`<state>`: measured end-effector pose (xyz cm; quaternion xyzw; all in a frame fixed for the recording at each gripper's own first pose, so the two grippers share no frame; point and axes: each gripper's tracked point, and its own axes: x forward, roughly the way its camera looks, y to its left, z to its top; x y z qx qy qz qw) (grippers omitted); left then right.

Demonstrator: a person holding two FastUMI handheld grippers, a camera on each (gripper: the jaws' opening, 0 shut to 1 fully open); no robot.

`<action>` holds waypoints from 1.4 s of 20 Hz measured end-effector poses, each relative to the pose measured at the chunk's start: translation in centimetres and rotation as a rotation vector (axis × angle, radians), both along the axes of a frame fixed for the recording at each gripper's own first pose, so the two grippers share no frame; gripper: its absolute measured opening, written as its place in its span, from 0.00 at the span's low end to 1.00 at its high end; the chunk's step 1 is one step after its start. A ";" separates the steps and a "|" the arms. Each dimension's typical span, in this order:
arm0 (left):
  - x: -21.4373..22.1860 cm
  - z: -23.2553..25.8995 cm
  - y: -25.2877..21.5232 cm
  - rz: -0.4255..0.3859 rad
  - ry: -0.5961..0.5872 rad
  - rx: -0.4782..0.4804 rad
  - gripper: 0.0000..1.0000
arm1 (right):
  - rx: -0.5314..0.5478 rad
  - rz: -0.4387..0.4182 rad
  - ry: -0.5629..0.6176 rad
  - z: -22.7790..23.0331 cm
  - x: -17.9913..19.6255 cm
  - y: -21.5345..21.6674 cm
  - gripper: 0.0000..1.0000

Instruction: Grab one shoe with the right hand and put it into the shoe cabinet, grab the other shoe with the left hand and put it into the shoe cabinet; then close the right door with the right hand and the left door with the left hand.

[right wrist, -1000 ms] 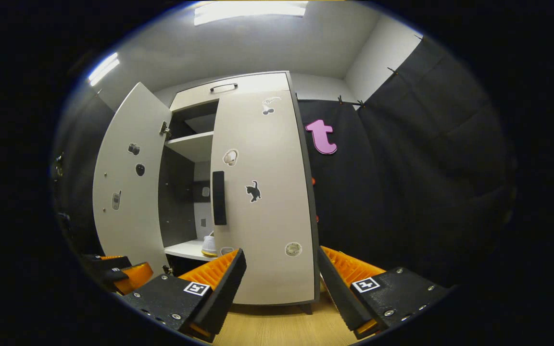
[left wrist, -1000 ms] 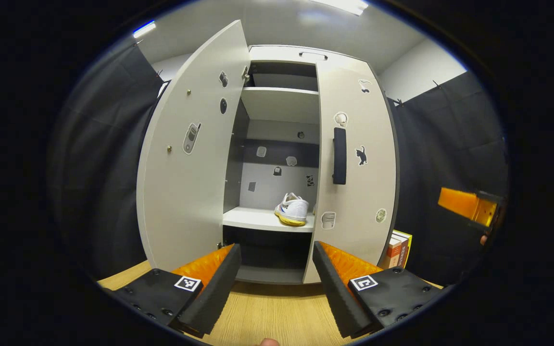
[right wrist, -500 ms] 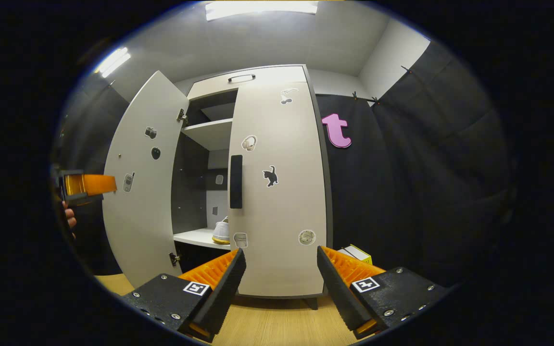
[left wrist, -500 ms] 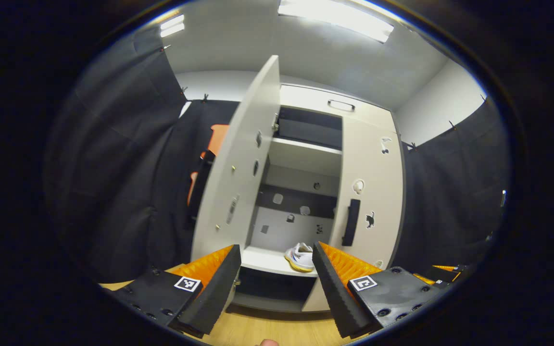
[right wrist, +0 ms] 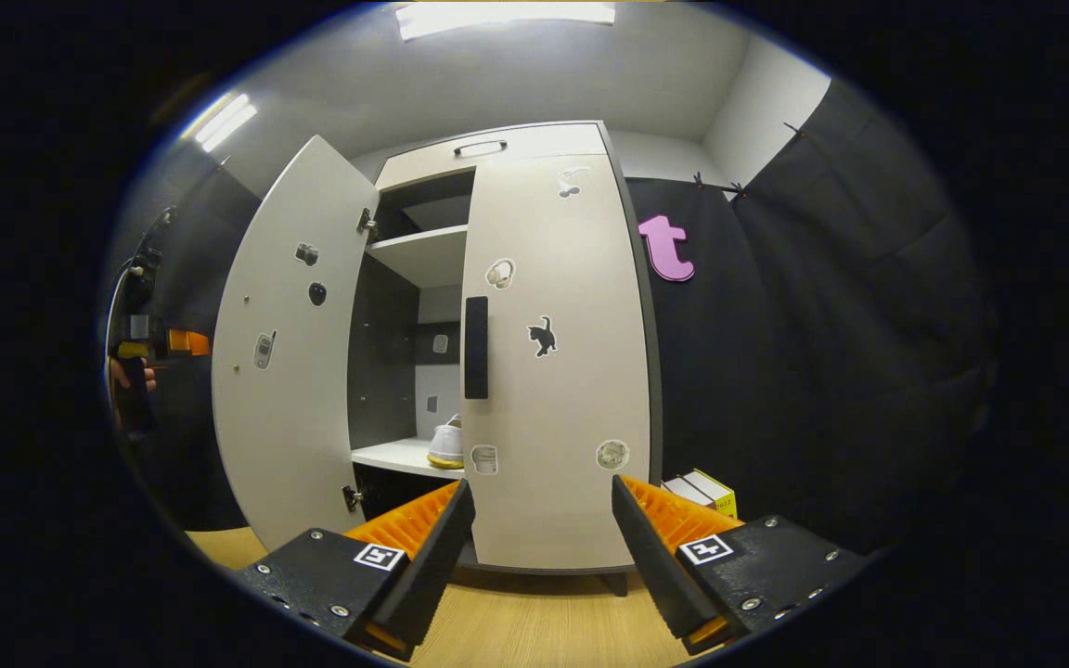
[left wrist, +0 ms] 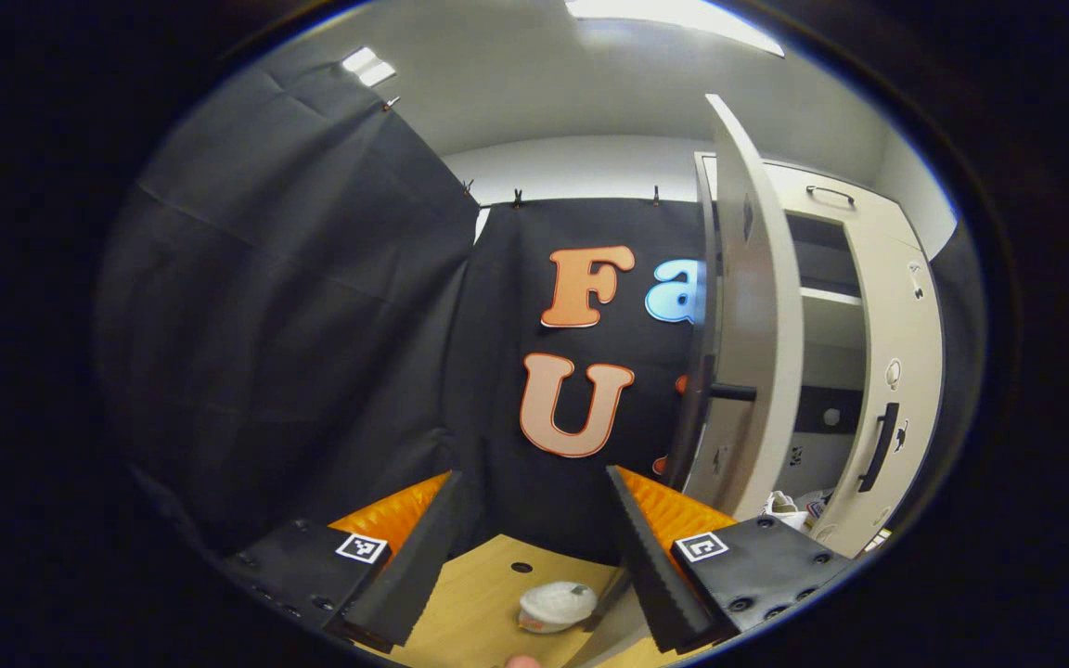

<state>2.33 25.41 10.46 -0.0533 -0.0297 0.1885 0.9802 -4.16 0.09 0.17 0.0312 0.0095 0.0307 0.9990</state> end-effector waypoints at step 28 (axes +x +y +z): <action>5.9 -0.5 -20.0 -0.450 -0.063 -0.031 0.93 | -0.030 -0.092 0.006 1.6 -0.4 -3.0 0.92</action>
